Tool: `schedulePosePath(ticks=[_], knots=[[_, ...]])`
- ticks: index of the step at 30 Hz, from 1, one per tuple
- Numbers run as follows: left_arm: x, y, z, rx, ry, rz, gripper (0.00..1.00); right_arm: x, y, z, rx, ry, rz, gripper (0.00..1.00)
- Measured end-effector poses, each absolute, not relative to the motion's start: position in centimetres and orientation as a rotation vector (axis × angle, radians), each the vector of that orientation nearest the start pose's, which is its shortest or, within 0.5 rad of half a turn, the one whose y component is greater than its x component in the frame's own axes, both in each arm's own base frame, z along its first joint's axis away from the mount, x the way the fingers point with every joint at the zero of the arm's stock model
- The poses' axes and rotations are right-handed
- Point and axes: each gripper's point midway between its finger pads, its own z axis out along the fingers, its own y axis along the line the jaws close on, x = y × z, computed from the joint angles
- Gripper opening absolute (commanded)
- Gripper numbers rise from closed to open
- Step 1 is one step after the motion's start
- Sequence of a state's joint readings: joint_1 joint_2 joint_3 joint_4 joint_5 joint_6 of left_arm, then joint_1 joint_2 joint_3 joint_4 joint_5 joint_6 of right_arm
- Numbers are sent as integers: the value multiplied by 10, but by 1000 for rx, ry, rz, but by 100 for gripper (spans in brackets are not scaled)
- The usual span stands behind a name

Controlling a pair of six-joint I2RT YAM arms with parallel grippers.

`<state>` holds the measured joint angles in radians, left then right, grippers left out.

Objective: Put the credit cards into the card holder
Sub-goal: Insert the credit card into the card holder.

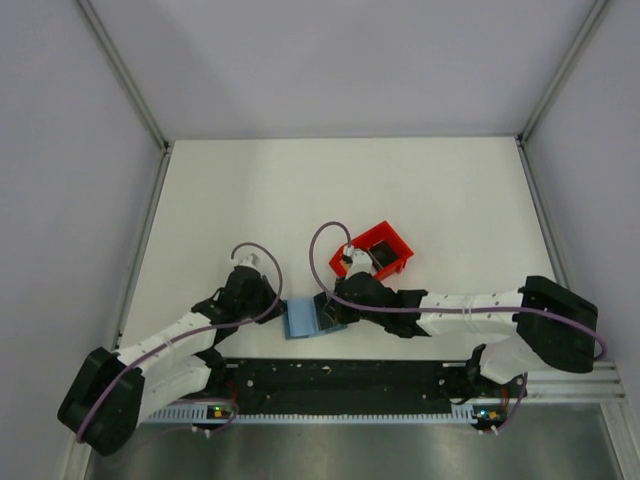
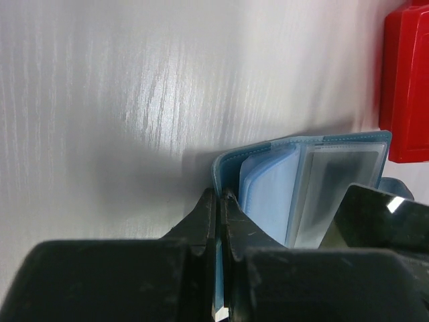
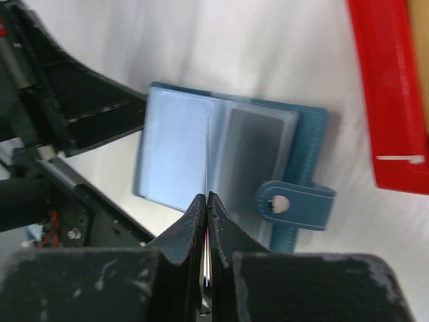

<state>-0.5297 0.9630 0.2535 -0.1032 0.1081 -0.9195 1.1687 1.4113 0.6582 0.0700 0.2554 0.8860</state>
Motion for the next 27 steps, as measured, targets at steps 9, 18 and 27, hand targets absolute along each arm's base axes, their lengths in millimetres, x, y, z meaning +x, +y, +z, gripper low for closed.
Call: schedulePosePath(ticks=[9,18,27], knots=[[186,-169,21,-434,2492,-774,0,151,370,91,-166,2295,1094,0],[186,-169,21,-434,2491,-773,0,155,355,64,-78,2350,1122,0],[187,-169,21,-435,2491,-771,0,160,354,58,-38,2348,1170,0]])
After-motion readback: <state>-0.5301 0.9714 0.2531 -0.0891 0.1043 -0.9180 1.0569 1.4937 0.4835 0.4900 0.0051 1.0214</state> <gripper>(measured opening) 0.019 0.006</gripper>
